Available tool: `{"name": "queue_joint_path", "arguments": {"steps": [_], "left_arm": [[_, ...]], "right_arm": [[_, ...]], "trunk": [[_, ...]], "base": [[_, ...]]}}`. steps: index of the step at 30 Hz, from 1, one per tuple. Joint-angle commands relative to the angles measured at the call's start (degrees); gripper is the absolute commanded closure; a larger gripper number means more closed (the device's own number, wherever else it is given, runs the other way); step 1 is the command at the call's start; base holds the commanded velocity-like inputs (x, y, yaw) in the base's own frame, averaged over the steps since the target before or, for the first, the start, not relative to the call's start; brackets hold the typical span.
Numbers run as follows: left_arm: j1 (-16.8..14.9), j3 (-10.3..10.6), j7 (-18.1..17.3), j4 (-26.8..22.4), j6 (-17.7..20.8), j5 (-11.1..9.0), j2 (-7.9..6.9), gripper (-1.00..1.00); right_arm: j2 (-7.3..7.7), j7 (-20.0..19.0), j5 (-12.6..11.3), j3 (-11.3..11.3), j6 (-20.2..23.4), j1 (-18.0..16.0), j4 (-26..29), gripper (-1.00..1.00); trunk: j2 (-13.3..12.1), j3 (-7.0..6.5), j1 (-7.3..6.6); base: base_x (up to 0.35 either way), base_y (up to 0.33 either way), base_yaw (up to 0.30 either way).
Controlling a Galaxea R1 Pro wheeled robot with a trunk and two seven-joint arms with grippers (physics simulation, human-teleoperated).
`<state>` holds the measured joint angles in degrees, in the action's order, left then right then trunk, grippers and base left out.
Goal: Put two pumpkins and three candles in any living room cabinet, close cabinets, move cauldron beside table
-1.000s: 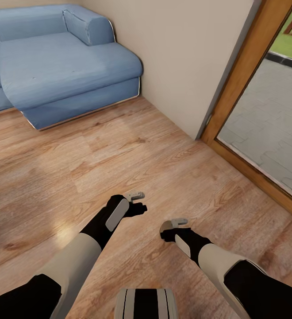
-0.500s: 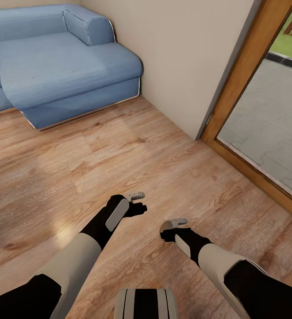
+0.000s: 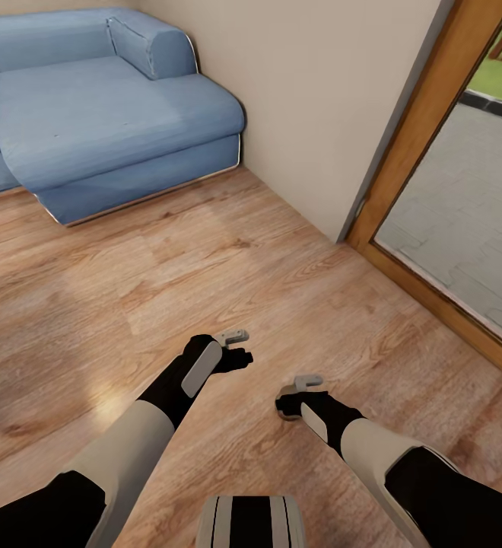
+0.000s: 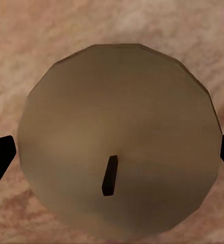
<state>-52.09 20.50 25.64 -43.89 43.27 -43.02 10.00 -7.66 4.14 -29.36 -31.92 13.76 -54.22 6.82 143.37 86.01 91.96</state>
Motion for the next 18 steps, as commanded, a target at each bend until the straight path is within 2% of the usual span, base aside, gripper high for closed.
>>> {"name": "queue_joint_path", "arguments": {"steps": [1, 12, 16, 18], "left_arm": [[0.0, 0.1, 0.6, -0.1, 0.1, -0.6, 0.0, -1.0], [0.0, 0.1, 0.6, -0.1, 0.1, -0.6, 0.0, -1.0], [0.0, 0.1, 0.6, -0.1, 0.1, -0.6, 0.0, -1.0], [0.0, 0.1, 0.6, -0.1, 0.1, -0.6, 0.0, -1.0]], "right_arm": [[0.02, 0.3, -0.5, -0.5, 0.3, 0.0, 0.1, -1.0], [0.02, 0.3, -0.5, -0.5, 0.3, 0.0, 0.1, -1.0], [0.02, 0.3, -0.5, -0.5, 0.3, 0.0, 0.1, -1.0], [0.02, 0.3, -0.5, -0.5, 0.3, 0.0, 0.1, -1.0]], "trunk": [[0.0, 0.03, -0.01], [0.0, 0.03, -0.01], [0.1, 0.92, 0.1], [0.1, 0.92, 0.1]], "base": [[0.012, 0.0, 0.0], [0.002, 0.0, 0.0], [0.0, 0.0, 0.0], [0.0, 0.0, 0.0]]}}
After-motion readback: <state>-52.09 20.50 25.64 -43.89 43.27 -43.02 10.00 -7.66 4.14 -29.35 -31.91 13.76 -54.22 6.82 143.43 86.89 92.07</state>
